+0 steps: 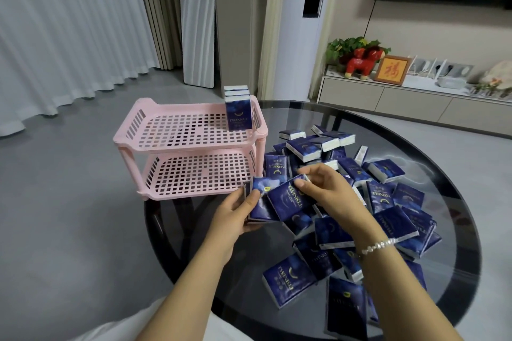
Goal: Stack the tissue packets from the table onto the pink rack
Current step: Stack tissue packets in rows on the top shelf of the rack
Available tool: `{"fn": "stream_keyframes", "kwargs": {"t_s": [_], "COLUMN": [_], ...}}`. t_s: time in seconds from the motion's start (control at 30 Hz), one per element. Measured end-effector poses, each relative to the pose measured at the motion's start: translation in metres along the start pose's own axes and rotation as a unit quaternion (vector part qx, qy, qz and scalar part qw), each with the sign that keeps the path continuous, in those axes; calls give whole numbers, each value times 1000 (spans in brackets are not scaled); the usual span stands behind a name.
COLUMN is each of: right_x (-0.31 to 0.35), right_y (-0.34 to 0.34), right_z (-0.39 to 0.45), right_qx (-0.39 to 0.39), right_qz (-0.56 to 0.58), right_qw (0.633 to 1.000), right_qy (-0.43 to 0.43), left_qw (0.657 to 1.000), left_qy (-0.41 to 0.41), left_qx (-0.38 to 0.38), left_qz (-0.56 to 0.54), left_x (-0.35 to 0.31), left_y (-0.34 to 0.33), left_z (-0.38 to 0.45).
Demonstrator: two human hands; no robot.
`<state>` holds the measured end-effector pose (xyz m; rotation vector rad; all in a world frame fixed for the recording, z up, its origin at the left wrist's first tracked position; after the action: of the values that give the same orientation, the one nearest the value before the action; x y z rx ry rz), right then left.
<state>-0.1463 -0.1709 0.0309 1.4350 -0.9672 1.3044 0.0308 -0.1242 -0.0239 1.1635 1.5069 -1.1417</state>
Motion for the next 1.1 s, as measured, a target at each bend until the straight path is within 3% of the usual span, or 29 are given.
{"fn": "stream_keyframes", "kwargs": {"t_s": [0.13,0.33,0.57,0.73,0.83,0.97,1.1], "right_x": [15,21,12,9,11,0,-10], "right_y": [-7,-27,-35,-32,-13,26,53], "right_z": [9,5,6,9,9,13,12], "right_qx": [35,-1,-18,-2,-58,-159,-152], "right_qz": [-137,-236,-214,-209,-238,-380,-475], "right_qw": [988,958,963,964,953,905,867], "right_qy": [66,162,164,164,181,108,-4], "left_qw": [999,997,994,996,997,998,998], "left_qy": [27,42,37,42,36,16,9], "left_qx": [26,53,100,77,59,54,62], "left_qz": [36,23,4,20,15,17,20], "left_x": [3,5,4,9,10,9,10], "left_y": [-4,-9,-16,-17,-16,-15,-18], "left_z": [-2,-4,-6,-3,0,4,6]}}
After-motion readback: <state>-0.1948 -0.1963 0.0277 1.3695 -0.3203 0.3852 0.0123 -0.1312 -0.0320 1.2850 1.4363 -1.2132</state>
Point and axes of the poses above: each hand's wrist, its own z-axis towards the middle knuckle, its own y-axis out of the back of the hand, x = y × z, the point moved 6 cm from there along z, towards the middle knuckle, and after that the axes turned 5 degrees about z, right-handed, at the moved point
